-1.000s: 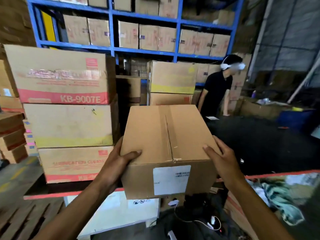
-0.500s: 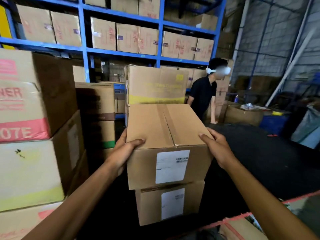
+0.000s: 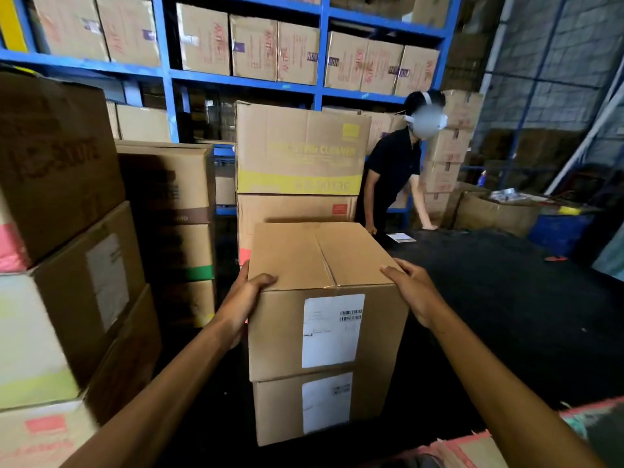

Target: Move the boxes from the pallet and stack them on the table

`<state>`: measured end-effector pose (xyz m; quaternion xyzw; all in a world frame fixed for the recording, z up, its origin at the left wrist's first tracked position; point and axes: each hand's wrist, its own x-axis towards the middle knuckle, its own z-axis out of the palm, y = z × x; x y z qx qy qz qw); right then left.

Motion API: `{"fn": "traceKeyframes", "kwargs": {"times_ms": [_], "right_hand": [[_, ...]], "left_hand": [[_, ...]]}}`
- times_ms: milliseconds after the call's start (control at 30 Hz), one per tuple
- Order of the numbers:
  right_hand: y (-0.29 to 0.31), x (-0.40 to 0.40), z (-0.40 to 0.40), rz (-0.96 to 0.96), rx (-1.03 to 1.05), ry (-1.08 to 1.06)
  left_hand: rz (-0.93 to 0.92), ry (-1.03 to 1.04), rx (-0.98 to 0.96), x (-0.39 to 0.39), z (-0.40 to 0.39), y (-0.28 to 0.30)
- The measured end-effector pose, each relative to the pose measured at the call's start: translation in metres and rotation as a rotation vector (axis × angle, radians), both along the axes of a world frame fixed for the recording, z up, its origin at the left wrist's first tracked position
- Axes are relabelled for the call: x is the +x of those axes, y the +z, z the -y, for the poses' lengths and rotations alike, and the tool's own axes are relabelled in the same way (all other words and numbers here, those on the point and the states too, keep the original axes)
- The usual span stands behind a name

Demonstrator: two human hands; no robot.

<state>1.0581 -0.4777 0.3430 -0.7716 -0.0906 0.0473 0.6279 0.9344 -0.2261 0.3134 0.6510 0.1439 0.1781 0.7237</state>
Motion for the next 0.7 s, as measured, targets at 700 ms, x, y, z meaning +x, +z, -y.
{"fn": "traceKeyframes", "kwargs": {"times_ms": [700], "right_hand": [[-0.003,-0.032,-0.034,0.711,-0.140,-0.118]], "left_hand": [[-0.089,0.225,0.125,-0.056,0.011,-0.006]]}}
